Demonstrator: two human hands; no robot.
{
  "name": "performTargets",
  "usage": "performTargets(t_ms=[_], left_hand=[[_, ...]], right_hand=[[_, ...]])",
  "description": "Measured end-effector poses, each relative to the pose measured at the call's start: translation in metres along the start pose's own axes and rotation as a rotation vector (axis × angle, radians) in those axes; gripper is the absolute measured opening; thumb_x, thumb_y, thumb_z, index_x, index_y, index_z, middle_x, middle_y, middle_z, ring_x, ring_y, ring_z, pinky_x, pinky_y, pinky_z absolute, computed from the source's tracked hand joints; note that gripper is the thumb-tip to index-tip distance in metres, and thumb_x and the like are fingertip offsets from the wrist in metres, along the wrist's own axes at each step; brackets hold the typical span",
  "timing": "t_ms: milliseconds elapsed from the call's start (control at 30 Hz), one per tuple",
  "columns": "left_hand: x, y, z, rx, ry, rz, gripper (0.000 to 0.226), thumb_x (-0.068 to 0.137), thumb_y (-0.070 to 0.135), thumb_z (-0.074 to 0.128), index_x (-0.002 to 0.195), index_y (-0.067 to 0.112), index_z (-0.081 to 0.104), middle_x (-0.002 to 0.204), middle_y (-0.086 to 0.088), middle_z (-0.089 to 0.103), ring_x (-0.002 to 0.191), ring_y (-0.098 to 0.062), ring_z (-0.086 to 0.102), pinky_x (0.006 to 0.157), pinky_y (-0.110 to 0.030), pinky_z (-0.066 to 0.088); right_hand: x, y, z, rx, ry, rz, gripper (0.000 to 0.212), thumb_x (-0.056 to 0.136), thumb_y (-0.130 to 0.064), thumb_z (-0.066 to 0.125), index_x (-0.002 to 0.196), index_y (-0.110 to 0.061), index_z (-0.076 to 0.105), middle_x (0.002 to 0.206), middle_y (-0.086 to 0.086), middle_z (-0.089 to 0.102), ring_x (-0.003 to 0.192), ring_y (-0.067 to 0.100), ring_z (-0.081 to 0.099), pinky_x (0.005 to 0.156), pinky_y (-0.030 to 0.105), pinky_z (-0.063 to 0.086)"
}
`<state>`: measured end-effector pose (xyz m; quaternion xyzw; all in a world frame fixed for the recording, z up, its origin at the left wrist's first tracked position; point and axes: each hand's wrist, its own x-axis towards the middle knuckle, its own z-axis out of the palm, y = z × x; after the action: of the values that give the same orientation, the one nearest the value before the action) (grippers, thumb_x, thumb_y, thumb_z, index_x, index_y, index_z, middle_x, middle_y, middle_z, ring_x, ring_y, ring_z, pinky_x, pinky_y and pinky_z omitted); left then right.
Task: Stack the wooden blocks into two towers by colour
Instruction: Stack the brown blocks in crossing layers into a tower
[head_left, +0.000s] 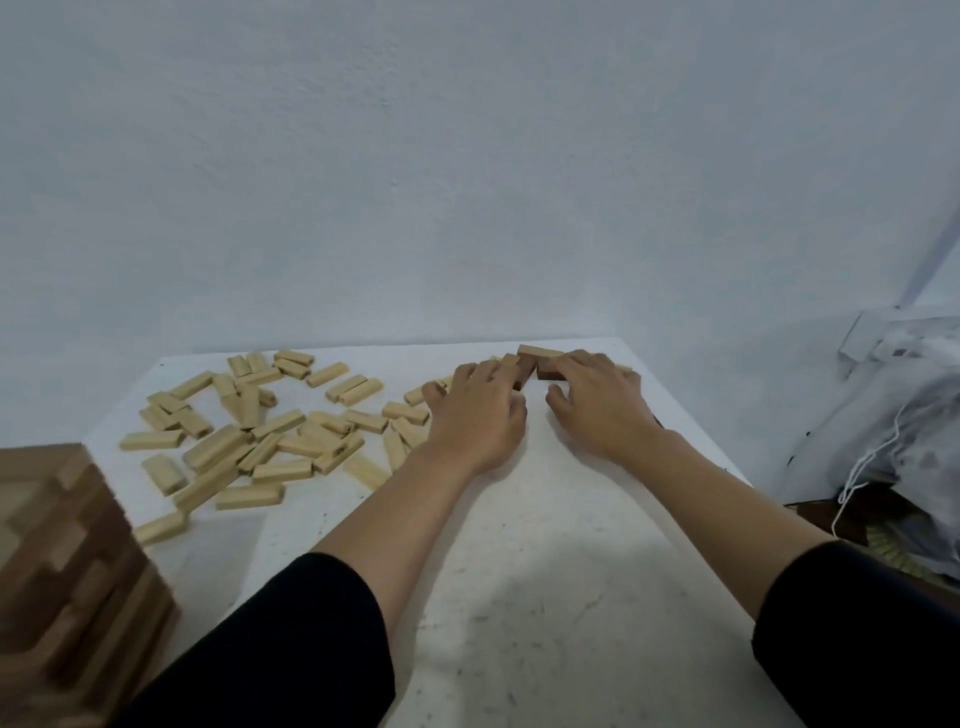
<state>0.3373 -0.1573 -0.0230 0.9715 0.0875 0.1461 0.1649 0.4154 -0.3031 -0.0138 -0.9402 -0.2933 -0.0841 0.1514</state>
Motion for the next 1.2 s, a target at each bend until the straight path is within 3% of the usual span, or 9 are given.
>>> performTargets(t_ms=[167,367,500,600,700,867,1000,1100,1200], left_hand=[[0.015,0.004,0.021,0.131,-0.068,-0.015,0.052,0.105,0.045,0.026,0.156,0.037,0.023,0.16,0.006,0.031,0.15,-0.03,0.018,0.108,-0.065,0.015],[0.015,0.011,0.022,0.228,-0.014,0.017,0.053,0.102,0.042,0.029,0.153,0.03,0.032,0.153,0.006,0.041,0.138,-0.025,0.035,0.108,-0.065,0.014],[-0.002,0.014,0.014,0.217,-0.022,0.046,0.051,0.102,0.036,0.036,0.151,0.023,0.035,0.15,0.003,0.041,0.14,-0.024,0.033,0.11,-0.066,0.014],[-0.02,0.013,0.005,0.227,-0.033,0.095,0.04,0.101,0.035,0.038,0.139,0.024,0.045,0.141,0.005,0.044,0.138,-0.023,0.035,0.108,-0.064,0.017],[-0.039,0.011,-0.004,0.238,-0.069,0.12,0.037,0.103,0.04,0.037,0.133,0.025,0.051,0.139,0.004,0.046,0.138,-0.024,0.035,0.108,-0.063,0.017],[-0.083,0.005,-0.017,0.177,-0.099,0.14,0.037,0.104,0.044,0.035,0.133,0.027,0.048,0.13,0.004,0.047,0.131,-0.018,0.043,0.11,-0.062,0.021],[-0.114,-0.005,-0.025,0.163,-0.145,0.166,0.05,0.104,0.048,0.031,0.152,0.032,0.03,0.154,0.006,0.033,0.148,-0.019,0.028,0.112,-0.065,0.016],[-0.129,-0.014,-0.036,0.159,-0.265,0.14,0.06,0.106,0.052,0.026,0.162,0.033,0.012,0.169,0.006,0.01,0.156,-0.026,0.013,0.116,-0.064,0.01],[-0.141,-0.02,-0.05,0.149,-0.262,0.152,0.051,0.106,0.052,0.03,0.154,0.035,0.028,0.16,0.008,0.026,0.15,-0.022,0.024,0.115,-0.058,0.012]], right_hand=[[0.018,0.002,0.011,-0.128,-0.068,0.002,0.035,0.1,-0.028,0.036,0.131,-0.025,0.053,0.139,-0.003,0.051,0.128,0.022,0.044,0.104,0.053,0.033],[0.026,0.003,0.016,-0.174,-0.101,-0.015,0.035,0.1,-0.024,0.038,0.13,-0.02,0.056,0.143,-0.002,0.046,0.132,0.023,0.043,0.105,0.055,0.031],[0.021,0.0,0.015,-0.043,-0.029,-0.029,0.026,0.095,-0.022,0.039,0.096,-0.02,0.064,0.108,-0.007,0.063,0.1,0.02,0.06,0.098,0.046,0.039],[0.01,-0.005,0.009,0.095,-0.003,-0.07,0.032,0.083,-0.026,0.037,0.079,-0.018,0.068,0.085,-0.007,0.069,0.08,0.02,0.063,0.081,0.043,0.052],[-0.009,-0.011,0.004,0.187,0.004,-0.151,0.025,0.084,-0.01,0.052,0.083,-0.014,0.076,0.087,-0.004,0.074,0.081,0.019,0.066,0.077,0.04,0.053],[-0.049,-0.022,0.0,0.294,0.024,-0.245,0.028,0.084,0.001,0.06,0.094,-0.016,0.079,0.096,-0.01,0.075,0.091,0.007,0.063,0.091,0.029,0.05],[-0.071,-0.029,0.004,0.473,0.043,-0.234,0.034,0.081,0.006,0.058,0.093,-0.018,0.078,0.093,-0.014,0.072,0.093,0.005,0.064,0.088,0.026,0.055],[-0.081,-0.04,0.006,0.549,0.058,-0.22,0.033,0.081,0.003,0.059,0.097,-0.022,0.075,0.098,-0.015,0.066,0.097,0.006,0.062,0.084,0.024,0.055],[-0.082,-0.046,0.008,0.574,0.025,-0.195,0.033,0.085,-0.003,0.063,0.107,-0.025,0.073,0.109,-0.016,0.058,0.104,0.004,0.058,0.089,0.022,0.055]])
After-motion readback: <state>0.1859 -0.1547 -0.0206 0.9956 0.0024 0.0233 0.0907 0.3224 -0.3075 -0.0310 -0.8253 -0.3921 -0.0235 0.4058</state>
